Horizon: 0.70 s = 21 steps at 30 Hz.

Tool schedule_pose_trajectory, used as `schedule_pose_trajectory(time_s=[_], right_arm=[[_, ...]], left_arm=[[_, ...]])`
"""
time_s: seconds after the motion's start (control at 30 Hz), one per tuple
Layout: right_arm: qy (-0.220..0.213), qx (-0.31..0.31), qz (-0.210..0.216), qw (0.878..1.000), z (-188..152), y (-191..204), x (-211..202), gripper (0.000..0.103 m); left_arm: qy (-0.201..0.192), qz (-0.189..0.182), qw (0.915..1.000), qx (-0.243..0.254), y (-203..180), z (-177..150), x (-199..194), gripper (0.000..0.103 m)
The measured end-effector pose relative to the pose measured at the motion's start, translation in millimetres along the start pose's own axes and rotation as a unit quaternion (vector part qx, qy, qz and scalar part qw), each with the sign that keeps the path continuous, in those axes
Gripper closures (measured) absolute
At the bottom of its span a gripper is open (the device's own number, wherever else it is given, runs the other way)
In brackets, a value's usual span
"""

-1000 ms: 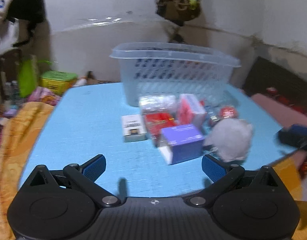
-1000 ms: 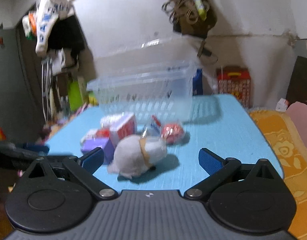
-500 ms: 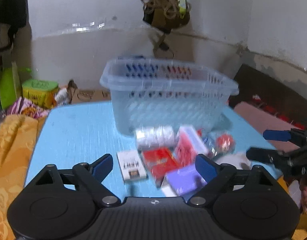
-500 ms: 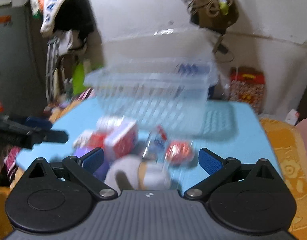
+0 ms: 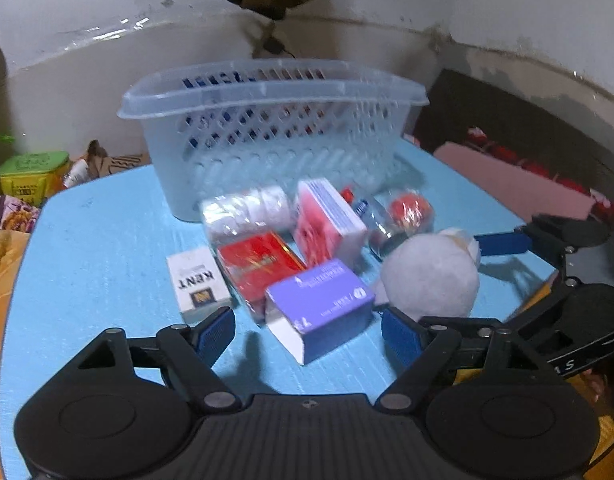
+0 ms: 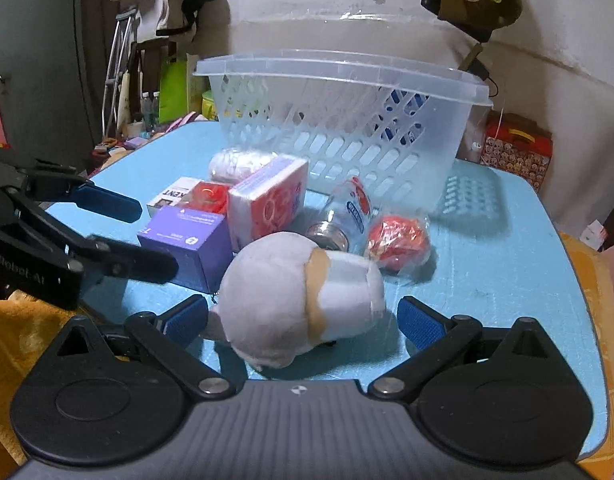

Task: Organize objects
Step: 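Close the right gripper on the grey-white plush toy while the left gripper approaches the purple box, then grasp the purple box with the left gripper while the right gripper lifts the plush toy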

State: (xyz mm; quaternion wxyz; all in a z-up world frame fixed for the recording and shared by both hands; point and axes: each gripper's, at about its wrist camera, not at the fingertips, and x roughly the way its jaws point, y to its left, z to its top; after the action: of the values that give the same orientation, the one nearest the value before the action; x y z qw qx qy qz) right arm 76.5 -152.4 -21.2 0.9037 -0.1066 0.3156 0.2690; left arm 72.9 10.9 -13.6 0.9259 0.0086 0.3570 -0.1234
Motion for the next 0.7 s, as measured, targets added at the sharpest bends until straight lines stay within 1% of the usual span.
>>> schedule_pose_trajectory(time_s=[0.07, 0.13, 0.2, 0.3, 0.4, 0.5, 0.63, 0.7], right_arm=[[-0.003, -0.002, -0.004, 1.000, 1.1, -0.1, 0.1, 0.000], [-0.006, -0.006, -0.005, 1.000, 1.4, 0.7, -0.3, 0.005], [-0.007, -0.013, -0.001, 1.000, 0.6, 1.4, -0.3, 0.016], [-0.008, -0.020, 0.004, 1.000, -0.9, -0.6, -3.3, 0.018], [-0.019, -0.022, -0.009, 1.000, -2.7, -6.6, -11.7, 0.018], [-0.038, 0.001, -0.012, 0.999, -7.1, -23.6, -24.3, 0.018], [-0.052, 0.029, -0.016, 0.998, -10.4, -42.7, -31.3, 0.018], [-0.059, 0.042, -0.011, 0.997, -10.4, -48.3, -35.2, 0.018]], left_arm=[[0.001, 0.000, 1.0000, 0.001, -3.2, 0.3, 1.3, 0.019], [0.000, -0.001, 1.0000, -0.002, -5.7, 1.6, 1.8, 0.019], [0.005, -0.001, 1.0000, -0.005, -7.5, 2.0, 4.9, 0.019], [0.016, -0.005, 0.9998, -0.010, -7.4, 2.6, 11.0, 0.019], [0.024, 0.002, 0.9997, -0.007, -8.1, 2.2, 15.6, 0.019], [0.026, 0.009, 0.9996, -0.001, -7.3, -0.1, 16.5, 0.019], [0.024, 0.015, 0.9996, -0.002, -7.8, 2.0, 20.5, 0.019], [0.025, 0.025, 0.9993, 0.008, -12.7, 3.5, 25.4, 0.020]])
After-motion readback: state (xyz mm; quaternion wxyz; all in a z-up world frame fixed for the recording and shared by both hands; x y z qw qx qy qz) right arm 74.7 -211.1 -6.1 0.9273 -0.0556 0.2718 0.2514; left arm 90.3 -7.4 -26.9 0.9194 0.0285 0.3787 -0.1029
